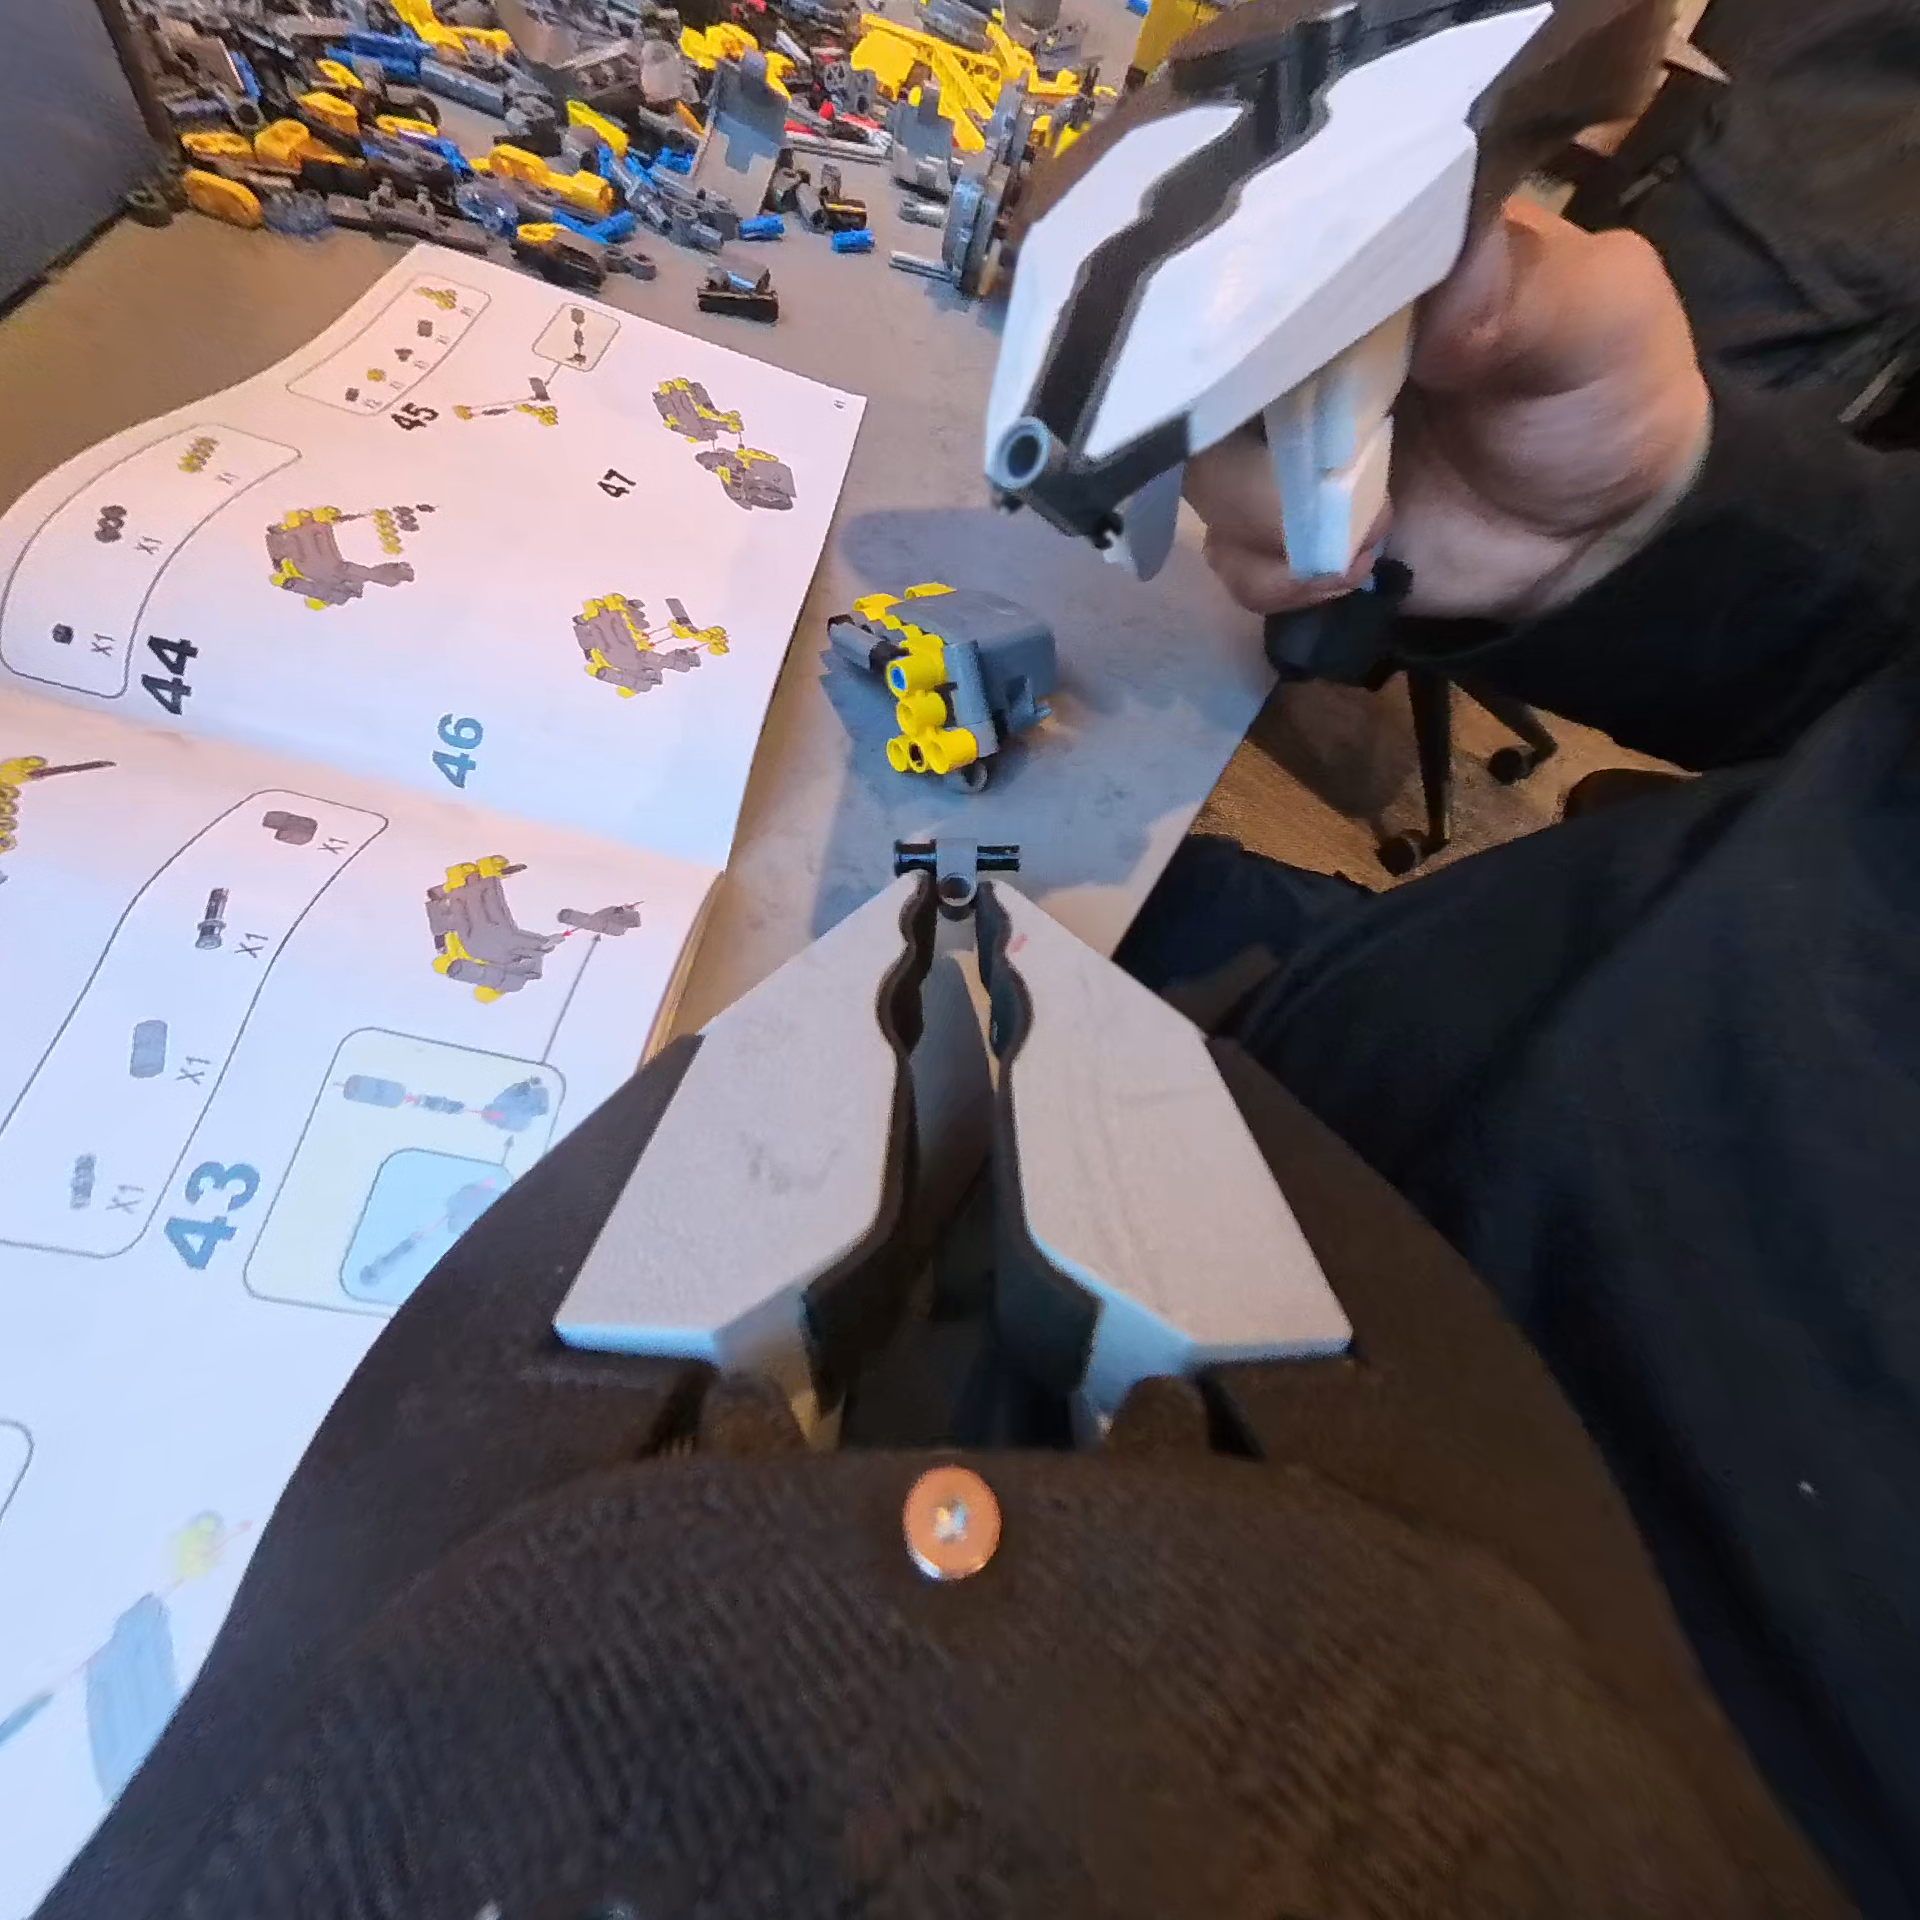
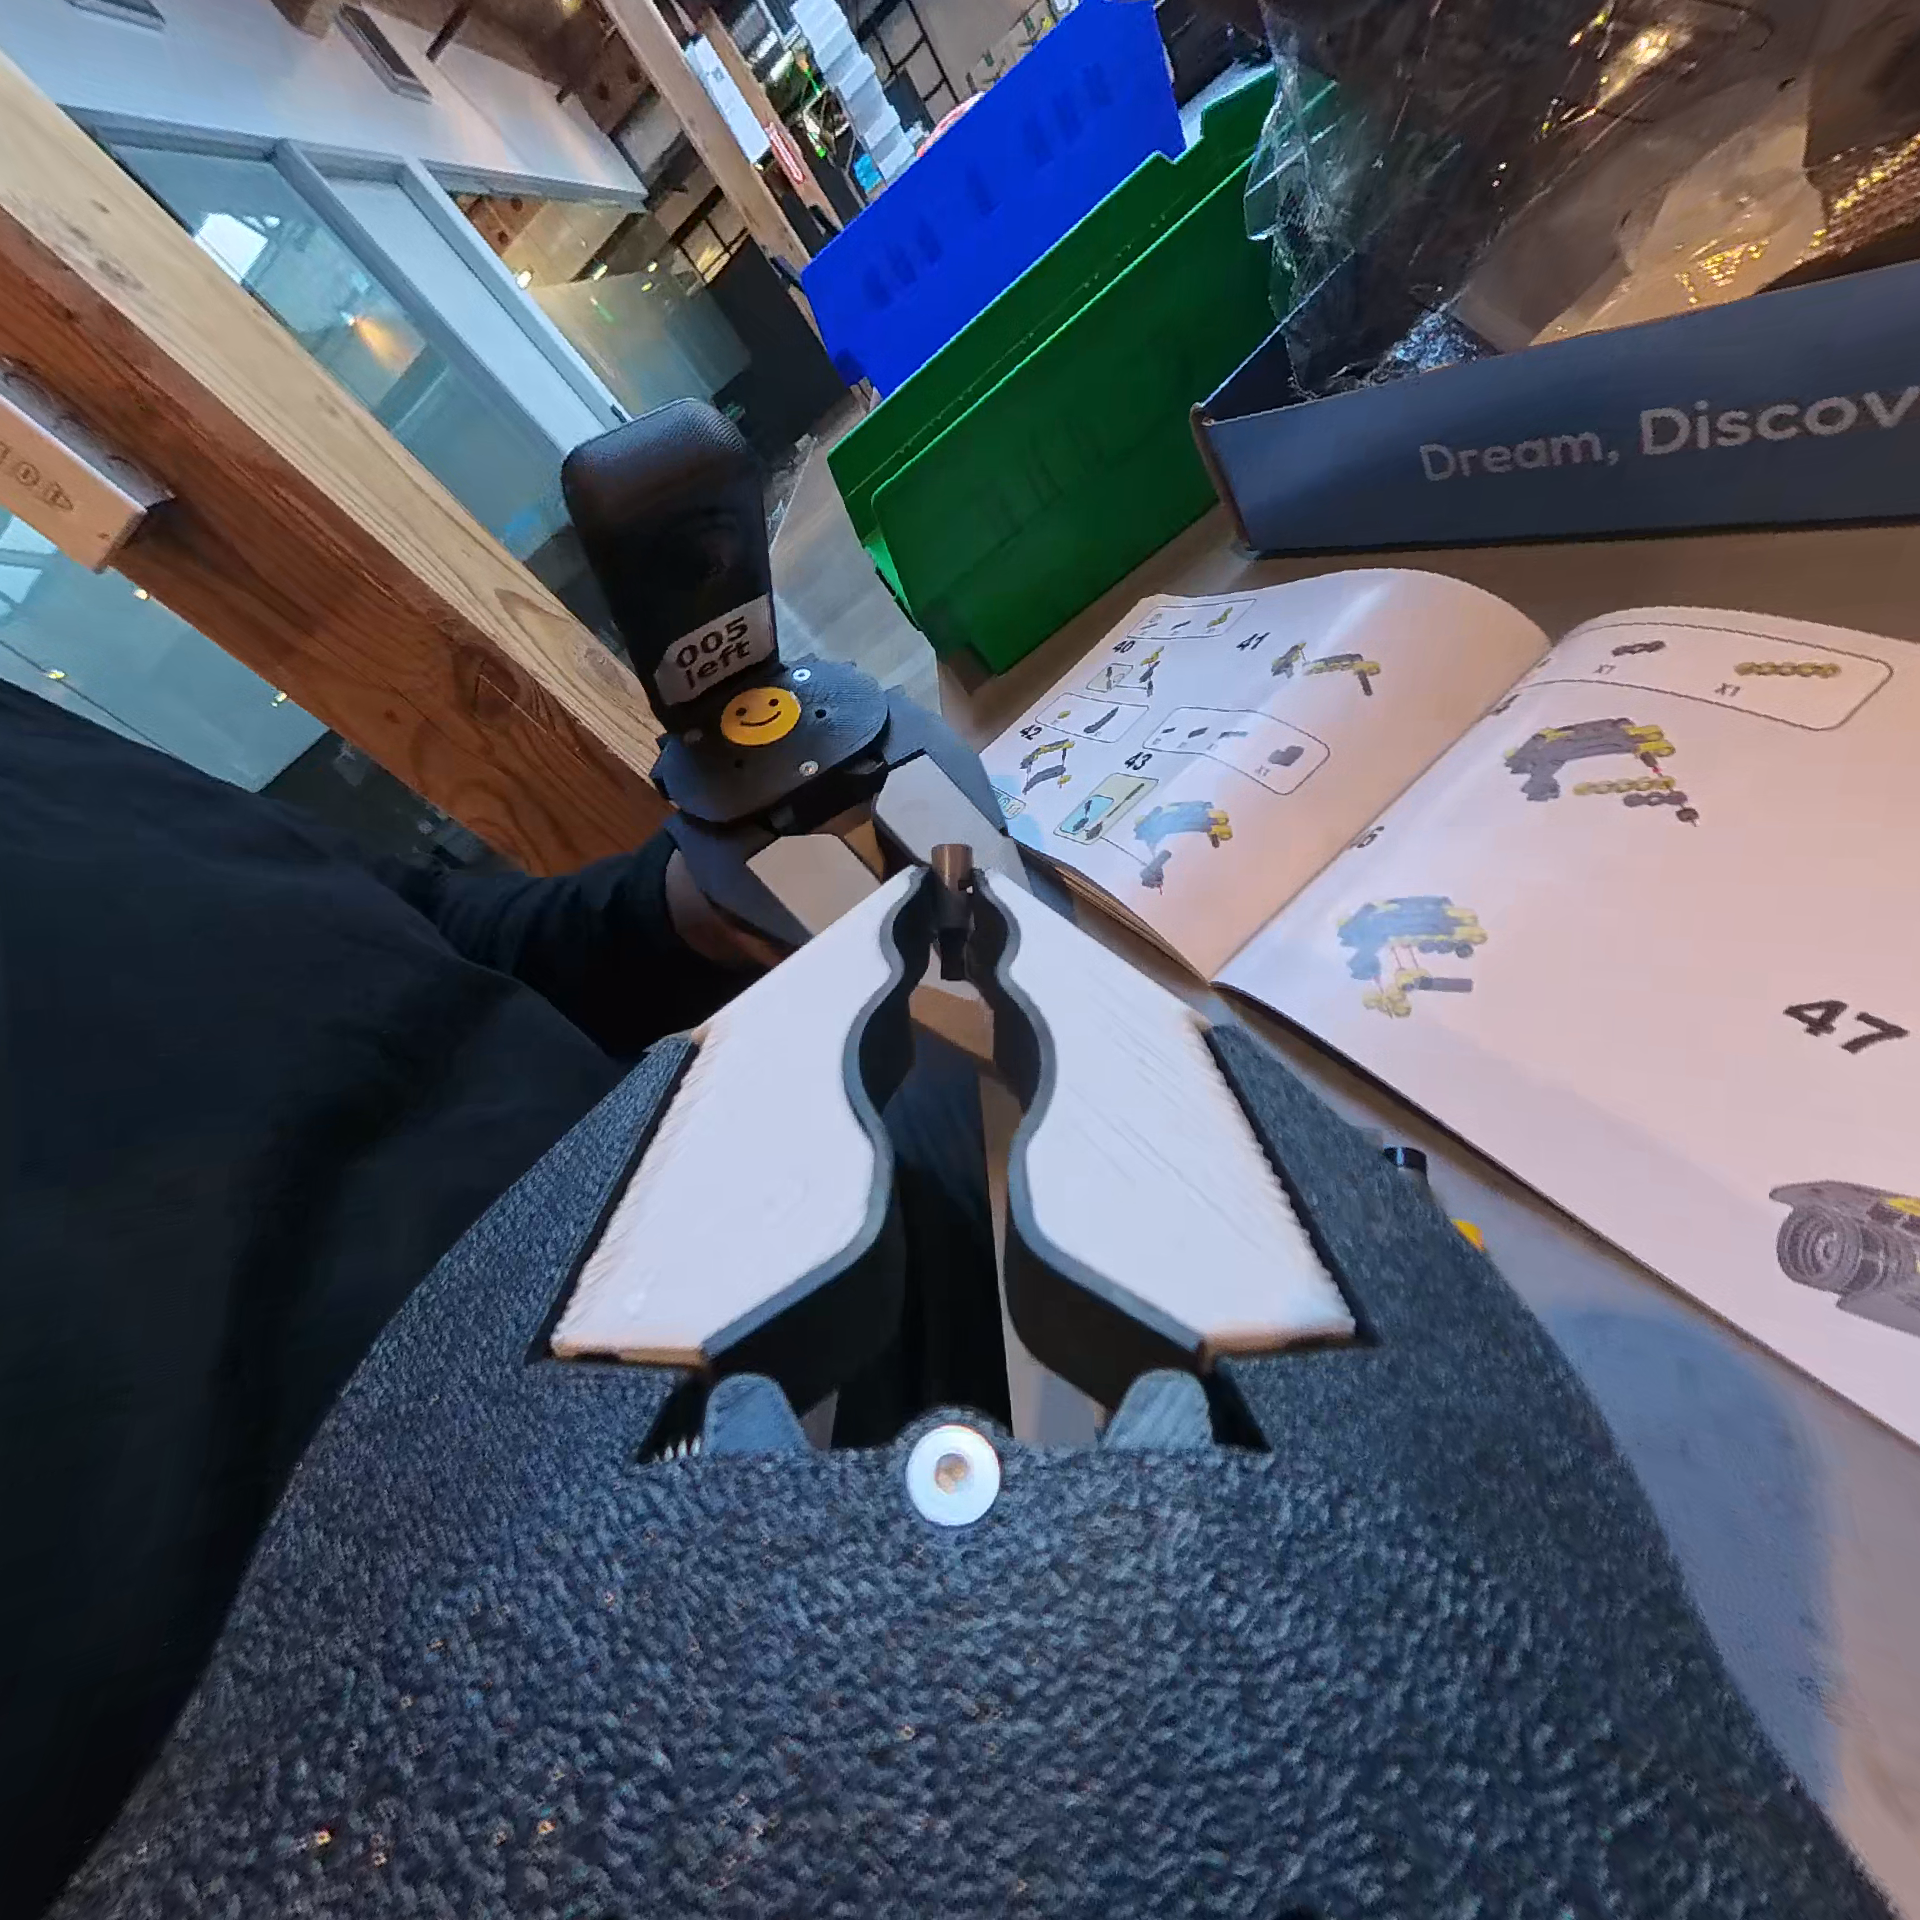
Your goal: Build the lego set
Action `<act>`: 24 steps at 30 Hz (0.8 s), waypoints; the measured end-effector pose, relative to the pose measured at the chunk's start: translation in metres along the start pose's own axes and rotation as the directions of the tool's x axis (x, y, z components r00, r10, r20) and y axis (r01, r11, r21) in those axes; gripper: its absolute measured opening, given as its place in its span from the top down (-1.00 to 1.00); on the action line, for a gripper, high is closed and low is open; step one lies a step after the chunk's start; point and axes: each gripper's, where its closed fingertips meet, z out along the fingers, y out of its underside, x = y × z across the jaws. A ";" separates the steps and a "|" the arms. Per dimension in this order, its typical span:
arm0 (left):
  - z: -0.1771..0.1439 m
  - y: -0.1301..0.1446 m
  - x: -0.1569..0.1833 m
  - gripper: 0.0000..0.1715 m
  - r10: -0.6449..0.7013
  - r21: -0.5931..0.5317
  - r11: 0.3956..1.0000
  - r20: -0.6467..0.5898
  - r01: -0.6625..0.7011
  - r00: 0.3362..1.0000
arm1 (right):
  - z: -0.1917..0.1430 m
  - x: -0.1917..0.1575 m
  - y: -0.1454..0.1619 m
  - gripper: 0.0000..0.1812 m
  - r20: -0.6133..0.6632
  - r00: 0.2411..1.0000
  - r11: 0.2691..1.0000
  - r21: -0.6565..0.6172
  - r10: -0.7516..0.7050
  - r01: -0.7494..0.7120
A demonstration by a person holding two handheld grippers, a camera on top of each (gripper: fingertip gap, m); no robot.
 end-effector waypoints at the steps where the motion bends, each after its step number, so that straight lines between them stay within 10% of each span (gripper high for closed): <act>1: 0.000 0.000 -0.001 0.93 0.001 0.000 1.000 0.001 -0.001 1.000 | 0.000 0.000 0.000 0.93 0.002 1.000 1.000 0.002 0.001 -0.001; 12: 0.009 0.012 0.000 0.93 0.246 -0.162 0.961 0.123 -0.225 0.961 | -0.004 0.004 0.000 0.93 -0.003 1.000 1.000 0.022 -0.002 0.002; 24: 0.010 0.008 0.003 0.88 0.180 -0.120 0.979 0.103 -0.167 0.978 | -0.009 0.004 0.000 0.92 0.000 1.000 0.999 0.041 0.004 -0.004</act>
